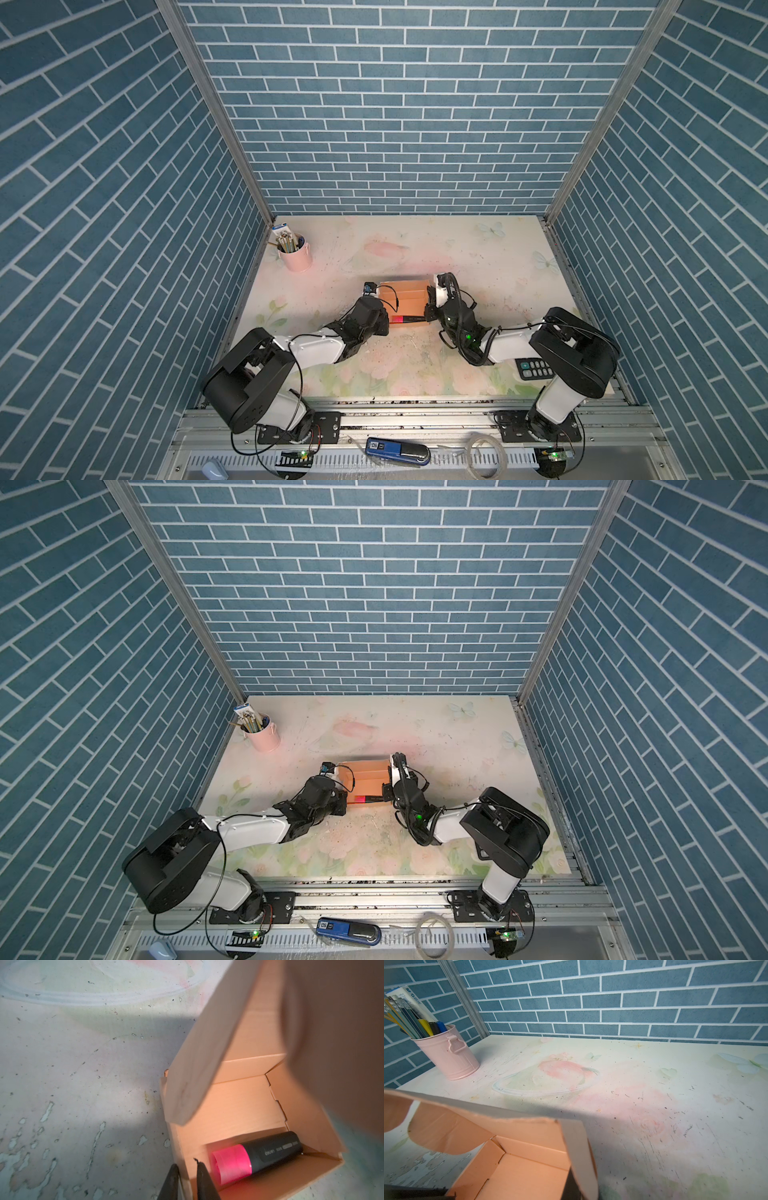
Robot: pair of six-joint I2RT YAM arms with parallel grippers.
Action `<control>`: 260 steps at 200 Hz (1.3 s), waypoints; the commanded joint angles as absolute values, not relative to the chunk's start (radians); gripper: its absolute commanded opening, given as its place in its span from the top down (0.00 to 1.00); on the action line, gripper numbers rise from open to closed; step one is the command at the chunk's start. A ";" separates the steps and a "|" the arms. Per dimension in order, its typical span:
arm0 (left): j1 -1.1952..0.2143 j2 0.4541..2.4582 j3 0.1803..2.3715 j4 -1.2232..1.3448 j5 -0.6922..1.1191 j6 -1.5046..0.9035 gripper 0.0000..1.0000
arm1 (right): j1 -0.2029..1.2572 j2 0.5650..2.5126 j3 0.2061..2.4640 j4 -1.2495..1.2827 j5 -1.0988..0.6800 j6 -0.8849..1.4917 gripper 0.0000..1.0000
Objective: Assemble paper box
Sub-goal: Fold the lid at the center of the table.
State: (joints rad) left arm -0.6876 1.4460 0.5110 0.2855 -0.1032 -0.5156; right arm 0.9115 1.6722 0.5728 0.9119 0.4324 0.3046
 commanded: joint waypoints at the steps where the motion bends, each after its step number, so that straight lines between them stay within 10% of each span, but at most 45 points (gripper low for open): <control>1: -0.696 1.456 0.537 0.262 -0.100 -0.500 0.81 | 0.920 1.659 0.595 0.750 0.426 0.349 1.00; 260: -0.753 1.493 0.565 0.297 -0.133 -0.511 0.81 | 0.980 1.695 0.627 0.657 0.577 0.529 1.00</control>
State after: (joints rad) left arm -0.7380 1.4933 0.5514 0.2825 -0.1555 -0.5144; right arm 0.9485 1.6623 0.6659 0.7082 0.5743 0.4767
